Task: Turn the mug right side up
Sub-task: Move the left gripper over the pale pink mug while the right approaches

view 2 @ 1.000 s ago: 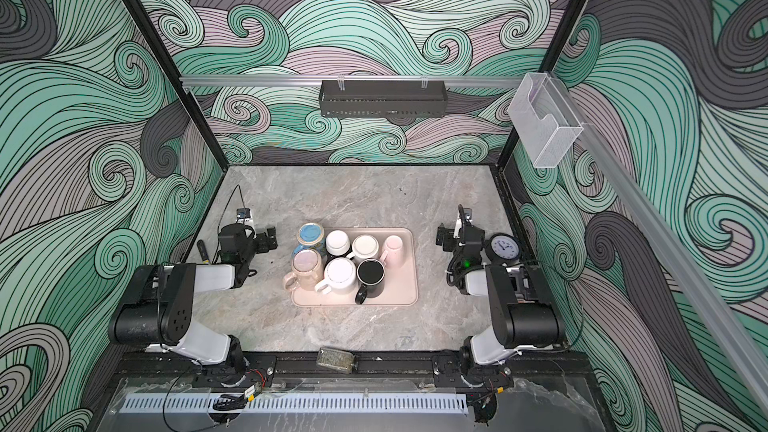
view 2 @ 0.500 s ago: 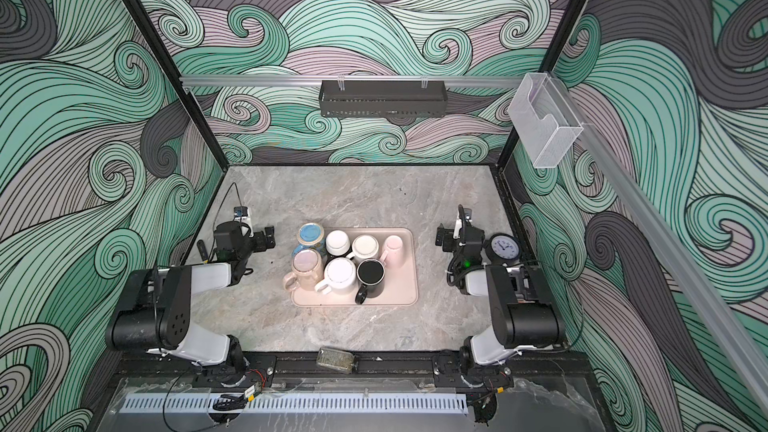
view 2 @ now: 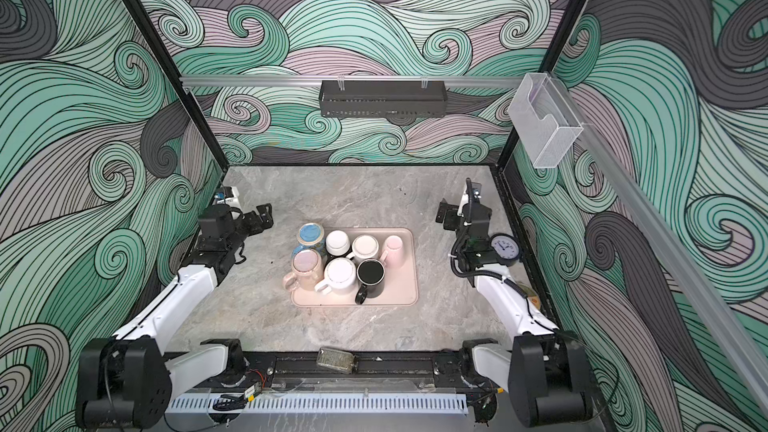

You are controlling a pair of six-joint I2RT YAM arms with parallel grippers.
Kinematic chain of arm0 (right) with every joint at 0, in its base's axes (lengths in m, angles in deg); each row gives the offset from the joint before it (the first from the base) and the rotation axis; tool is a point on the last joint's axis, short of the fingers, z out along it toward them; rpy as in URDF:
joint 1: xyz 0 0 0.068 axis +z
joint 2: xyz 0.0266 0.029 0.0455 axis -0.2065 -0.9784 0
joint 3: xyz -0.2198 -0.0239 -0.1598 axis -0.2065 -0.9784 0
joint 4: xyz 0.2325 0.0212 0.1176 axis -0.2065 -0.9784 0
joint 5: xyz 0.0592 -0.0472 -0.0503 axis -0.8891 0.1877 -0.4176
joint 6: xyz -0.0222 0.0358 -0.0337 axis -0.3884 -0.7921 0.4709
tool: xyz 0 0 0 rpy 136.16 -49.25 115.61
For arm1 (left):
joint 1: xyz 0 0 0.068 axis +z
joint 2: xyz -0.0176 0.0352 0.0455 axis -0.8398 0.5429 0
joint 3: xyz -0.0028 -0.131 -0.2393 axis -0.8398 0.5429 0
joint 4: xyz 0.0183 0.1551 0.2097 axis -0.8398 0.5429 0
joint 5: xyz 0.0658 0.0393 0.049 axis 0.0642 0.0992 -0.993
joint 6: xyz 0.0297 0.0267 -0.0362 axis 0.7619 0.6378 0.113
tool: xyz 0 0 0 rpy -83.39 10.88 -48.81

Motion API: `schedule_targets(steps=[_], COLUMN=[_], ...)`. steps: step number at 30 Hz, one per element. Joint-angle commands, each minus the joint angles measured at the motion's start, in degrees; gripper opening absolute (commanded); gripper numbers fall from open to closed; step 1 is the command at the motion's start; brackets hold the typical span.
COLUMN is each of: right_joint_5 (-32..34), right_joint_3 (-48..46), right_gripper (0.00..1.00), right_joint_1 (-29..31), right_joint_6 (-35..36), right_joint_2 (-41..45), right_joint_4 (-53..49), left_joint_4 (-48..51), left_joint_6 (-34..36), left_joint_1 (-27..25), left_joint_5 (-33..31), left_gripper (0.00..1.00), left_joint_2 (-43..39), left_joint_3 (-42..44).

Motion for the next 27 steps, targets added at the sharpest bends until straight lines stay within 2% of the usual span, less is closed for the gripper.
schedule_targets(steps=[1,4,8,13,18,22,27], right_joint_5=[-6.93,-9.25,-9.16,-7.89,-5.35,-5.39,-4.18], right_joint_3=[3.22,4.56,5.83,4.57,5.14,5.48,6.15], right_gripper=[0.99,0.98,0.94,0.89,0.88,0.87,0.87], right_joint_1=[2.93,6.75,11.32,15.46,17.19,17.39,17.57], right_joint_6=[-3.38,-3.62,-1.95,1.28,2.86,2.74,2.11], right_joint_2=[-0.88,-1.84,-3.17,-4.29,-4.68,-5.08,-7.17], right_joint_4=[-11.89,-14.22,-15.97,-13.85,-15.11,-14.82,-14.68], left_joint_4=[18.02,31.18,42.57,55.54,60.23,57.27,54.44], left_joint_6=[-3.83,-5.1,-6.07,-7.07,-10.12,-10.68,-8.42], left_joint_1=[-6.31,-12.44,-19.63,-27.32,-32.07,-32.48,-32.49], left_joint_5=[6.12,5.25,4.71,0.38,0.15,1.22,-3.01], left_gripper=[0.98,0.99,0.97,0.92,0.92,0.92,0.93], left_joint_2=[-5.38,-9.39,-13.35,-14.54,-15.12,-14.03,-11.97], left_joint_3=[-5.89,-10.7,-14.17,-17.02,-16.05,-13.33,-10.03])
